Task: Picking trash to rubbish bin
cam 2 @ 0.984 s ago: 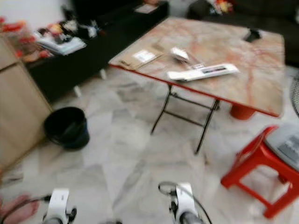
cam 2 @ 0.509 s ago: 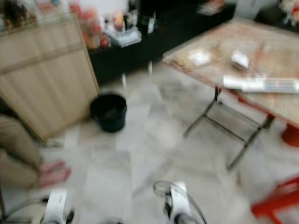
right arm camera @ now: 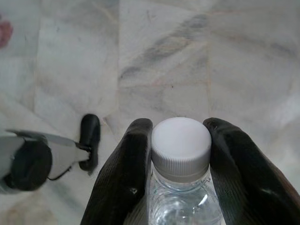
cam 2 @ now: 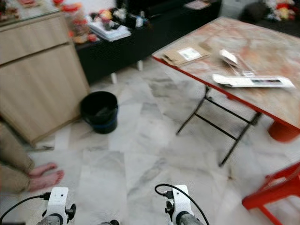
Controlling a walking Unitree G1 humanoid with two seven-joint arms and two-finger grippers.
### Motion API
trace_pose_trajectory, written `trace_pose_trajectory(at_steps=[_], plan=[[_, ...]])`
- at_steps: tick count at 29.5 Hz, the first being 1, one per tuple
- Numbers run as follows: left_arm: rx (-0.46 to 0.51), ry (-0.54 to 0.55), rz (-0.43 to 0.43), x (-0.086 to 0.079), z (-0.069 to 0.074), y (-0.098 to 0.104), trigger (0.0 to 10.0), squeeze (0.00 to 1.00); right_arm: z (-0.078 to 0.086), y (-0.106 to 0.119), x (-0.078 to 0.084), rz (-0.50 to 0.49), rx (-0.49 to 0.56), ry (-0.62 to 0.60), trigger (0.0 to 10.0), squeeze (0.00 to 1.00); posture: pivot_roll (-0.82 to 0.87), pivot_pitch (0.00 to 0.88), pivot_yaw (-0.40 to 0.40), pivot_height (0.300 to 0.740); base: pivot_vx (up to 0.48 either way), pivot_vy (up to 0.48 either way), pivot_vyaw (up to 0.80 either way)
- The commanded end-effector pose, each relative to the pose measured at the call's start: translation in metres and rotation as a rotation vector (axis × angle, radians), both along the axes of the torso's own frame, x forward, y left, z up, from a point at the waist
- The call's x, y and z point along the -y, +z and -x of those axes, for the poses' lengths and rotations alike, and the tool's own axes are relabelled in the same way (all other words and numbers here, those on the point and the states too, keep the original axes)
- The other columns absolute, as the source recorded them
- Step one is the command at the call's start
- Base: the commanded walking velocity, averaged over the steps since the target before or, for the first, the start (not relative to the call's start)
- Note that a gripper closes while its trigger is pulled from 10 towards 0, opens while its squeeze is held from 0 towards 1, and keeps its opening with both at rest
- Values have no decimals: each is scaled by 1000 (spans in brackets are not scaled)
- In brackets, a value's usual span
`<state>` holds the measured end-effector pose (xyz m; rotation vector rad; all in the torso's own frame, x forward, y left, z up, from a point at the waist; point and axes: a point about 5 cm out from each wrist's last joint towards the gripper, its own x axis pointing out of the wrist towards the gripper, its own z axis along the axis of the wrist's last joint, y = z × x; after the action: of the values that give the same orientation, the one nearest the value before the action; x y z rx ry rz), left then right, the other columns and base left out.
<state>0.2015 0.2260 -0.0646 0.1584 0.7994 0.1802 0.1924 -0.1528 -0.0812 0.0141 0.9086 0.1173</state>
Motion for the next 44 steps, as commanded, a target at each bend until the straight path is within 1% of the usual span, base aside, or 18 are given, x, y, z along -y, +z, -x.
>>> trace_pose_trajectory(at_steps=[1, 5, 16, 22, 25, 29, 33, 37, 40, 44], plan=[[-12, 14, -10, -4, 4, -1, 10000, 0, -3, 1, -4, -14, 7, -4, 10000, 0, 110, 129, -14, 740, 274, 0, 0], [-9, 19, -7, -4, 4, -1, 10000, 0, -3, 1, -3, -21, 5, -24, 10000, 0, 108, 130, -12, 740, 272, 0, 0], [-5, 22, -8, -5, 3, -1, 10000, 0, -4, 2, -4, -27, 8, -29, 10000, 0, 111, 134, -13, 740, 274, 0, 0], [-2, 25, -10, -6, 3, 0, 10000, 0, -5, 2, -5, -22, 10, -6, 10000, 0, 119, 137, -6, 740, 274, 0, 0], [4, 32, -14, -9, 1, 1, 10000, 0, -4, 2, -7, -8, 12, 13, 10000, 0, 130, 138, -8, 740, 274, 0, 723], [9, 40, -17, -11, 1, 2, 10000, 0, -4, 2, -8, -15, 7, -1, 10000, 0, 136, 140, -5, 740, 274, 0, 609], [5, 40, -20, -12, 2, 2, 10000, 0, -4, 2, -8, -27, 11, -20, 10000, 0, 135, 139, -1, 740, 275, 0, 0], [3, 39, -21, -13, 3, 2, 10000, 0, -4, 2, -8, -24, 10, -16, 10000, 0, 135, 138, 0, 740, 275, 0, 0], [2, 38, -23, -13, 3, 2, 10000, 0, -5, 2, -8, -10, 10, 10, 10000, 0, 135, 136, 3, 740, 277, 0, 0], [4, 38, -25, -14, 2, 2, 10000, 0, -4, 2, -10, -4, 7, 39, 10000, 0, 137, 132, 6, 740, 277, 0, 741]])
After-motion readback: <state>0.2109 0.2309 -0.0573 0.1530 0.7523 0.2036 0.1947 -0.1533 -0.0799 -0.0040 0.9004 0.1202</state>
